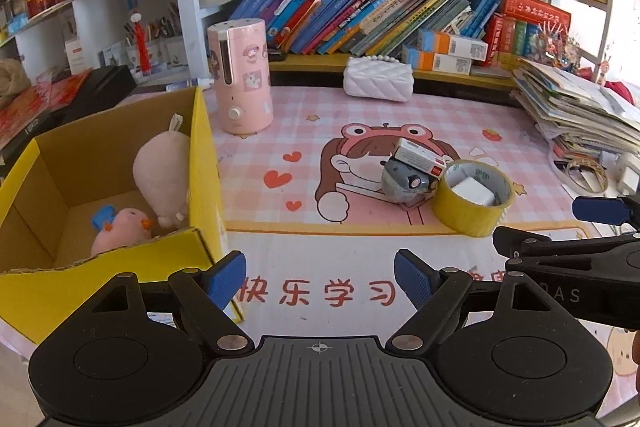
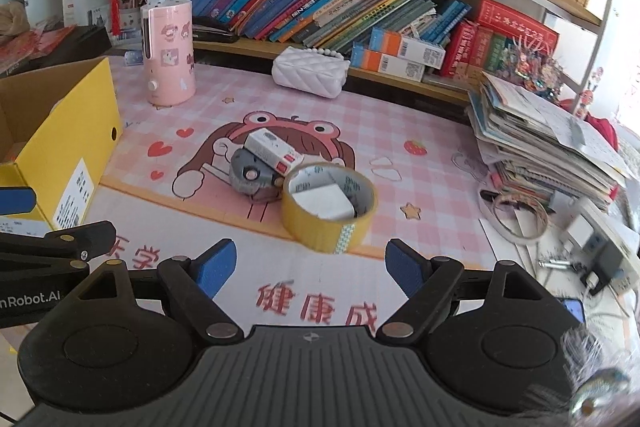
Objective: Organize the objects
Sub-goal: 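Grasp the yellow tape roll with the right gripper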
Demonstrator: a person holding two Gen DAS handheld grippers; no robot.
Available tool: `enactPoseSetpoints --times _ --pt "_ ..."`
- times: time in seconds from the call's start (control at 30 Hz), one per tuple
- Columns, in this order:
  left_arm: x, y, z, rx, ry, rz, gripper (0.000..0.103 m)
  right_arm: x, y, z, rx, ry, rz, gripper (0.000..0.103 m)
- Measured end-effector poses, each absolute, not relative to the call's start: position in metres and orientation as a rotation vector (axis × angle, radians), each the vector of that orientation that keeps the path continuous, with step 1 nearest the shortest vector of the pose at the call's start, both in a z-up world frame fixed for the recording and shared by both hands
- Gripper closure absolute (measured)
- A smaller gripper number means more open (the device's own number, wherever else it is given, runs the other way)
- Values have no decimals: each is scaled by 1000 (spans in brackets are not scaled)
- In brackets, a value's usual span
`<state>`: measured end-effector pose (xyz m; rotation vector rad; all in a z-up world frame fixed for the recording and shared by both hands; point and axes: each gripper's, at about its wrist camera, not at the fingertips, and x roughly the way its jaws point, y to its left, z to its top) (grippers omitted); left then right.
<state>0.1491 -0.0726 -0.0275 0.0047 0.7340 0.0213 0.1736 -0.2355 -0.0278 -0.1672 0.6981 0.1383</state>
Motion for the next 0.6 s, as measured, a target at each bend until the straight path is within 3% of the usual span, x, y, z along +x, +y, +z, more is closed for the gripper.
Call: enactPoseSetpoints --times 0.4,0.6 --pt "170 -97 -41 35 795 33 20 219 -267 -46 -121 752 136 24" --pt "180 -103 -45 44 814 29 19 248 -268 -63 -145 812 166 19"
